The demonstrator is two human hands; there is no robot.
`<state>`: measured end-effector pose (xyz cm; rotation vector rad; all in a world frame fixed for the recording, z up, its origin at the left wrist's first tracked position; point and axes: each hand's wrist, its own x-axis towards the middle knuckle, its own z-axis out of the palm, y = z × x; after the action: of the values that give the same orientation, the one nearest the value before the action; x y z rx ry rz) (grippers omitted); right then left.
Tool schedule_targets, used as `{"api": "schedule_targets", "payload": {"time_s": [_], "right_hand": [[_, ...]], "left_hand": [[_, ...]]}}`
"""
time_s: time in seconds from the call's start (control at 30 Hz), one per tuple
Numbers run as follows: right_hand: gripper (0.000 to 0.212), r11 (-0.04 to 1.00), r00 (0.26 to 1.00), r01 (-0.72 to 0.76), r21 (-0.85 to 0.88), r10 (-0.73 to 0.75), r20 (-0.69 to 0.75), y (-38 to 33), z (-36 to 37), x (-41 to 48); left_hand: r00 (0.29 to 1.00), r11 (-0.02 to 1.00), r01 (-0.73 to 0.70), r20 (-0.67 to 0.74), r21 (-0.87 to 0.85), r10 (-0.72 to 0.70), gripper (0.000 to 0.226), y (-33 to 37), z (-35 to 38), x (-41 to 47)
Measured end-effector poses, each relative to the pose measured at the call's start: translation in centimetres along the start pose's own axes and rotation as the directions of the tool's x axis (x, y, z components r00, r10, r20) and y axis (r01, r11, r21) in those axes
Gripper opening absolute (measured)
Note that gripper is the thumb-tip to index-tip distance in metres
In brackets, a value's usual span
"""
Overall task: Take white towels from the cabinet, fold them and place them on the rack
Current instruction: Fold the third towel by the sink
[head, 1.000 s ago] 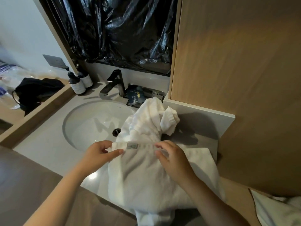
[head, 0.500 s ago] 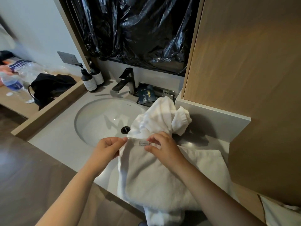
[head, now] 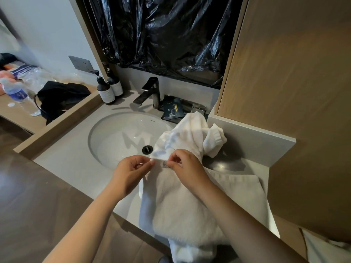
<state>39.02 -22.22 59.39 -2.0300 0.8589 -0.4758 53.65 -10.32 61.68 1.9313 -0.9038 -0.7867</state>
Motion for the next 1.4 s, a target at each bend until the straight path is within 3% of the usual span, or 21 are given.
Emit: {"api": "schedule_targets", "payload": {"time_s": [0.2,0.37,0.43,0.57,0.67,0.8,1.1,1.23,1.3,1.4], "right_hand": [[0.018,0.994,0.999,0.043,-0.096,-0.041,0.027,0.4,-0.3,-0.7],[0.013,0.999,0.994,0.040,0.030,-0.043,0.101,0.0,-0.6,-0.7],[0.013,0.998,0.993,0.045,0.037,-0.049,0.103,-0.1,-0.6,-0.6],[0.019,0.998,0.994,0.061,0.000,-0.061,0.086,0.7,-1.3,-0.7],[0.024,0.988,0.998,0.030,-0.155,-0.020,0.067,3.1,-3.1,-1.2],[0.031,0.975,0.994,0.006,-0.223,0.019,0.109,6.1,-5.1,-2.1],[0.022,0.980,0.984,-0.123,-0.154,0.141,0.111,8.4,-4.6,-2.8],[0.032,0.966,0.991,-0.085,-0.246,0.107,0.078,9.5,-4.1,-3.5],[0.041,0.938,0.996,-0.057,-0.341,0.075,0.040,9.7,-4.2,-3.7],[0.057,0.933,1.000,-0.019,-0.361,0.027,0.016,8.9,-4.6,-3.9]], "left_hand": [[0.998,0.997,0.037,-0.051,-0.064,-0.040,0.016,0.0,0.5,0.1],[0.999,0.999,0.032,0.023,-0.044,-0.031,0.025,0.1,0.0,0.1],[1.000,1.000,0.012,0.025,0.001,-0.012,0.012,0.3,0.0,0.2],[0.997,0.998,-0.004,-0.080,0.062,0.009,0.013,0.6,0.7,0.5],[0.990,0.995,0.012,-0.141,0.097,0.002,0.013,1.0,1.0,0.7],[0.982,0.991,-0.005,-0.188,0.134,0.030,0.025,1.5,1.5,0.8],[0.971,0.983,-0.038,-0.224,0.179,0.079,0.015,0.8,1.3,1.1],[0.990,0.978,0.141,-0.044,0.155,-0.135,0.017,1.0,0.2,1.3],[0.952,0.959,0.278,0.121,0.045,-0.282,0.033,1.1,-0.5,1.2],[0.919,0.925,0.350,0.245,-0.146,-0.309,0.036,1.2,-0.8,0.4]]}}
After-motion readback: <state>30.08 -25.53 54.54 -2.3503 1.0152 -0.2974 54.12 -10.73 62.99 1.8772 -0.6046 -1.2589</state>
